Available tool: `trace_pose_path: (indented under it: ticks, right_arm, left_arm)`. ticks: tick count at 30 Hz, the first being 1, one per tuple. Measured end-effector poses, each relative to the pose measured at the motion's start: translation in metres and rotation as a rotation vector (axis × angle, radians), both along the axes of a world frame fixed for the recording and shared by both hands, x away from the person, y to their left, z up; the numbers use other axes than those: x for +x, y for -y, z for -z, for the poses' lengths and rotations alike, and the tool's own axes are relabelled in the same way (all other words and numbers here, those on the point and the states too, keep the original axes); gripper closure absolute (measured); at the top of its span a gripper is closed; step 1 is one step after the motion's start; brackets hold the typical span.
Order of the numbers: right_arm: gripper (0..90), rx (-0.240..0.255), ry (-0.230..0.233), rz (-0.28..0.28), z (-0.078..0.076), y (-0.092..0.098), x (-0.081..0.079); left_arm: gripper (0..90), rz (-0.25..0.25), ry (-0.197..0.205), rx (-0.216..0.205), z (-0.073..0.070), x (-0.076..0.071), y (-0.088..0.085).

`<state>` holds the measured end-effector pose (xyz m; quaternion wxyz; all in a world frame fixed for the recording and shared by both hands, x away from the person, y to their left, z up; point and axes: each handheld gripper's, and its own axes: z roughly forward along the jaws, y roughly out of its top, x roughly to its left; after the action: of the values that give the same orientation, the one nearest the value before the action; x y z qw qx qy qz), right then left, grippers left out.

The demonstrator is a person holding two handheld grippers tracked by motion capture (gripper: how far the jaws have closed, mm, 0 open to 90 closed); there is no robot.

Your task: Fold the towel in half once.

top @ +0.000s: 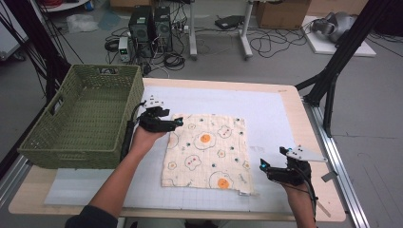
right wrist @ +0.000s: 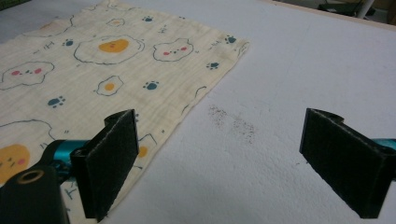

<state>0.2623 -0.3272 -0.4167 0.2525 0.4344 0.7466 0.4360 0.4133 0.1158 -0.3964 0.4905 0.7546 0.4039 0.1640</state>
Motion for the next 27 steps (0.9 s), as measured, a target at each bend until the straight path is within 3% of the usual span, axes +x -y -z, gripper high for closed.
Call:
trace_pose_path:
  ticks: [5, 7, 10, 15, 22, 27]
  right_arm:
    - [10.9, 0.004, -0.003, 0.005, 0.000, 0.001, 0.000]
    - [10.9, 0.004, -0.004, 0.003, 0.001, 0.002, 0.000]
    - [10.9, 0.004, -0.011, 0.004, 0.001, 0.001, 0.000]
    - [10.9, 0.005, -0.022, 0.008, 0.003, 0.002, 0.001]
    - [10.9, 0.009, -0.040, 0.008, 0.005, -0.001, 0.005]
    - [10.9, 0.012, -0.069, 0.006, 0.005, -0.003, 0.015]
  left_arm:
    - [33.8, -0.037, -0.023, 0.006, 0.006, 0.017, 0.000]
    - [33.8, -0.046, -0.056, 0.017, 0.014, 0.021, -0.001]
    - [34.0, -0.068, -0.091, 0.059, 0.023, 0.025, 0.002]
    - [40.4, -0.086, -0.075, 0.141, 0.033, 0.029, 0.011]
    - [47.7, -0.089, -0.081, 0.216, 0.046, 0.034, 0.016]
    - [51.5, -0.079, -0.087, 0.226, 0.051, 0.035, 0.018]
